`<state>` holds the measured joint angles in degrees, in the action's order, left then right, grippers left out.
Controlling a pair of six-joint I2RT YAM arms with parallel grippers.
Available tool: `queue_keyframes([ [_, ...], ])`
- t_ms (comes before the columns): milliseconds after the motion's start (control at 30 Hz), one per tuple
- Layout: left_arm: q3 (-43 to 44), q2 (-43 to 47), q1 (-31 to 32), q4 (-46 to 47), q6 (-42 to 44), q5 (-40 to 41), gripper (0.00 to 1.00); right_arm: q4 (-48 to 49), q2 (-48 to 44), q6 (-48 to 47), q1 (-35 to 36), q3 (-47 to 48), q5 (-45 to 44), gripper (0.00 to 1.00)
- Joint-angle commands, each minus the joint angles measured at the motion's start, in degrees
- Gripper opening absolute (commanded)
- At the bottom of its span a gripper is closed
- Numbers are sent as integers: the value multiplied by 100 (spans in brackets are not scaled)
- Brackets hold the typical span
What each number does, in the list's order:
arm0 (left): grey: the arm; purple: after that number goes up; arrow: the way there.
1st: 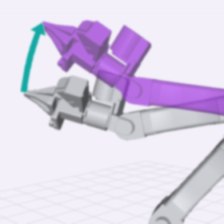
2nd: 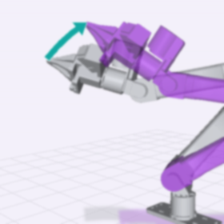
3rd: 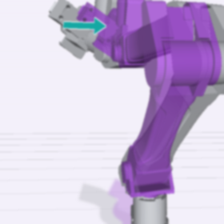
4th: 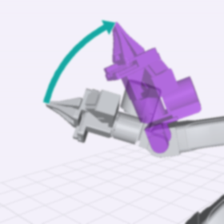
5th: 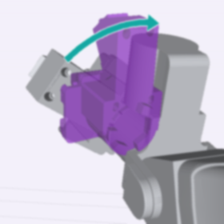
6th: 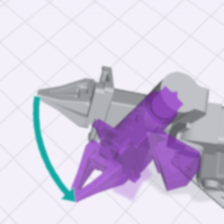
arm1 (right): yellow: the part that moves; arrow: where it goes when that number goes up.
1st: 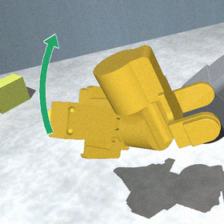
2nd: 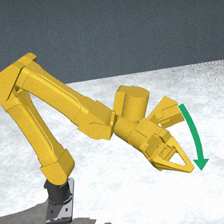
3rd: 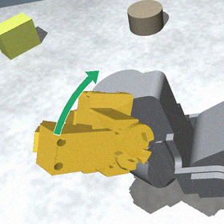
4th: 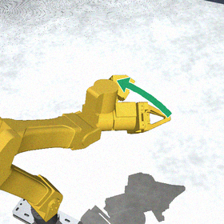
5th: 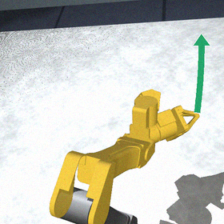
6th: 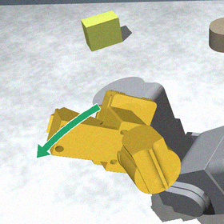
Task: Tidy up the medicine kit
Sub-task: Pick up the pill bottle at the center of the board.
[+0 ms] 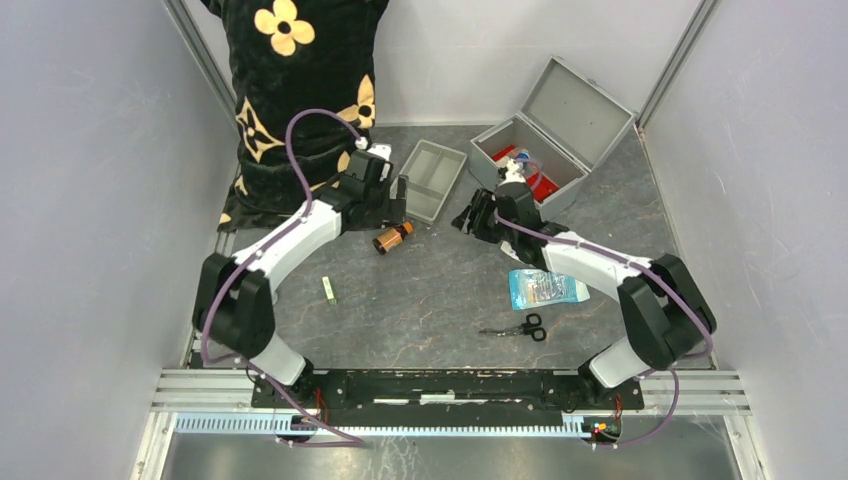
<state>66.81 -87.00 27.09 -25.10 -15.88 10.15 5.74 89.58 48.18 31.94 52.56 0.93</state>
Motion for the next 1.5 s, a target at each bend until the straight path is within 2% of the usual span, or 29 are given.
queue_keyframes([
  [0, 553, -609, -13, -306, 1037, -666, 100, 257, -777, -470, -64, -517, 100, 58],
  [133, 374, -781, -11, -257, 1420, -974, 100, 99, -1316, -1136, -197, -980, 343, 59],
  [233, 225, -1003, -10, -310, 1836, -1459, 100, 290, -1623, -1514, -325, -1386, 843, 60],
  [533, 163, -1526, -11, -403, 2221, -1167, 98, 480, -1778, -1864, -367, -1811, 1474, 60],
  [633, 270, -1733, 1, -467, 2196, -1220, 92, 463, -1760, -1914, -361, -1810, 1567, 60],
  [1000, 344, -1697, 313, -527, 1712, -1577, 55, 400, -1817, -1839, -387, -1909, 1225, 59],
  [1200, 9, -1133, 539, 46, 998, -1964, 42, 742, -2031, -1370, -460, -2132, 1129, 59],
  [1333, -432, -312, 633, 819, 474, -2216, 41, 1236, -2335, -823, -543, -2381, 1234, 59],
  [1467, -923, 681, 752, 1651, 27, -2763, 42, 2329, -2780, -17, -565, -2772, 1213, 59],
])
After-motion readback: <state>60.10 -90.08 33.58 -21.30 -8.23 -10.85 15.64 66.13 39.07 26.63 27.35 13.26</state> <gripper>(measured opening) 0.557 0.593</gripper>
